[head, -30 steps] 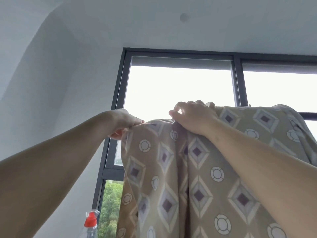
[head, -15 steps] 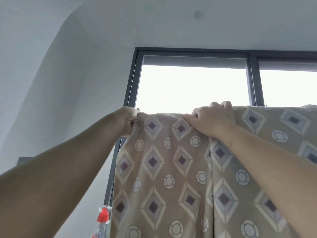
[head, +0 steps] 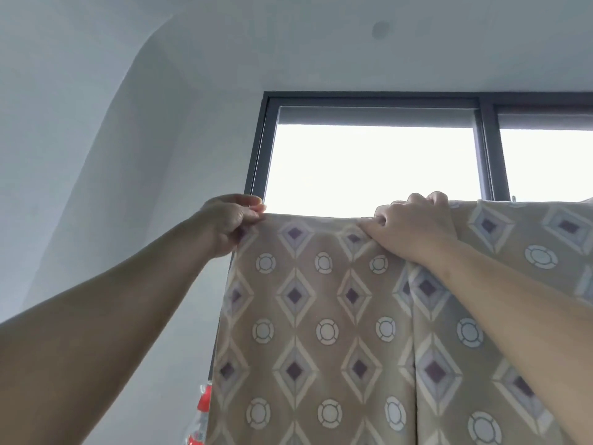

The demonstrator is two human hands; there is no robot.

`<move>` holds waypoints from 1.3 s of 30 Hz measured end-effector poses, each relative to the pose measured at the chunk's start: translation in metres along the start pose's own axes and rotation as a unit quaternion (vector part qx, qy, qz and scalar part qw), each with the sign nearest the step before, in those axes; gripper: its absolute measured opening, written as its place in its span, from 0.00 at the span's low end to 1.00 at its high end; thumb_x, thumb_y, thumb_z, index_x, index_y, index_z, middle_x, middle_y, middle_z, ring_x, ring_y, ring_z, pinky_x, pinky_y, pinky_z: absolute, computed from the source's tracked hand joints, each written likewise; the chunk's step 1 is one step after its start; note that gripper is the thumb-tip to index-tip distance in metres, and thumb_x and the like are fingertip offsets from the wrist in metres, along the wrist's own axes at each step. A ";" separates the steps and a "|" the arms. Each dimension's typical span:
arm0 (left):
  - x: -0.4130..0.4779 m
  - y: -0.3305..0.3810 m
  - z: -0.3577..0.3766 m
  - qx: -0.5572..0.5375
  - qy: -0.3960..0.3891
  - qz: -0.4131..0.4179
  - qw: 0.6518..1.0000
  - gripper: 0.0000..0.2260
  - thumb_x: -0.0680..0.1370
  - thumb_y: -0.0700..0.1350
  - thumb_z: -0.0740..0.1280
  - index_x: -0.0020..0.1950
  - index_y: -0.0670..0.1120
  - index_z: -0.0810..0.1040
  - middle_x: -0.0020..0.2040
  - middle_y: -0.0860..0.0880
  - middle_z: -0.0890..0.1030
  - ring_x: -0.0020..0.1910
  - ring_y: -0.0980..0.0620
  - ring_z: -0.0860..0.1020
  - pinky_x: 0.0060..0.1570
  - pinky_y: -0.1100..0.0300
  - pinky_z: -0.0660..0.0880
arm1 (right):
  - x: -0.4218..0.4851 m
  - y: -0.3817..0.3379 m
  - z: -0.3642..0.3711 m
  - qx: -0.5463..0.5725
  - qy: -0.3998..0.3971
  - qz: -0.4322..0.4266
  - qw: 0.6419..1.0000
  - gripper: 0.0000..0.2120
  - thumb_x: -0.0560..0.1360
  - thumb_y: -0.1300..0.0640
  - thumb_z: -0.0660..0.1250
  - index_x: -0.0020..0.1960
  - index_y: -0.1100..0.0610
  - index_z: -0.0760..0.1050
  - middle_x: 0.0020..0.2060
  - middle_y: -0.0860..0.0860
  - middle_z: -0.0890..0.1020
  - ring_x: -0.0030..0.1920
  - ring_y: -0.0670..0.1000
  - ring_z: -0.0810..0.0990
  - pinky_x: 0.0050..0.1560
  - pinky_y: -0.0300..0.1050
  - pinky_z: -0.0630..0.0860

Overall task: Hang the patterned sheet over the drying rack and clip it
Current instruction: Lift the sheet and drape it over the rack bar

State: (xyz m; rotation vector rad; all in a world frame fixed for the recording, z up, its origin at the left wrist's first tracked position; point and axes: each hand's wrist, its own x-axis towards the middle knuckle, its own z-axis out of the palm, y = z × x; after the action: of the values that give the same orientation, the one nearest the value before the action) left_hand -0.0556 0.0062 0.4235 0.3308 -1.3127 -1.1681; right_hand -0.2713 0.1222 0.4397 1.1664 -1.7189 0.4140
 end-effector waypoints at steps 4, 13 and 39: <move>0.015 -0.010 0.002 0.132 0.197 0.143 0.961 0.15 0.71 0.28 0.66 0.34 0.47 0.78 0.37 0.50 0.80 0.39 0.50 0.79 0.42 0.61 0.77 | -0.003 -0.004 -0.003 0.013 0.019 -0.021 1.000 0.21 0.78 0.39 0.47 0.54 0.49 0.74 0.54 0.49 0.79 0.60 0.53 0.70 0.65 0.55 0.56; -0.005 -0.019 0.038 0.615 0.112 0.189 0.757 0.12 0.79 0.46 0.59 0.63 0.51 0.73 0.66 0.46 0.69 0.65 0.43 0.65 0.60 0.50 0.63 | -0.022 0.020 -0.011 0.119 0.081 0.017 0.989 0.18 0.77 0.47 0.56 0.66 0.47 0.68 0.65 0.49 0.72 0.67 0.54 0.65 0.69 0.55 0.55; -0.028 -0.064 0.172 0.461 -0.080 0.298 0.832 0.12 0.83 0.49 0.47 0.47 0.42 0.62 0.36 0.47 0.72 0.39 0.43 0.72 0.40 0.52 0.68 | -0.022 0.078 -0.012 0.089 0.131 0.057 0.986 0.11 0.75 0.62 0.57 0.50 0.62 0.77 0.44 0.58 0.82 0.47 0.59 0.78 0.46 0.47 0.73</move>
State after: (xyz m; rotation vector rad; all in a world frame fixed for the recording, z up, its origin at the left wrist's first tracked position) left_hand -0.2293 0.0700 0.4110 0.4639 -1.8944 0.0359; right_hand -0.3298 0.1795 0.4443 1.0879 -1.5446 0.7716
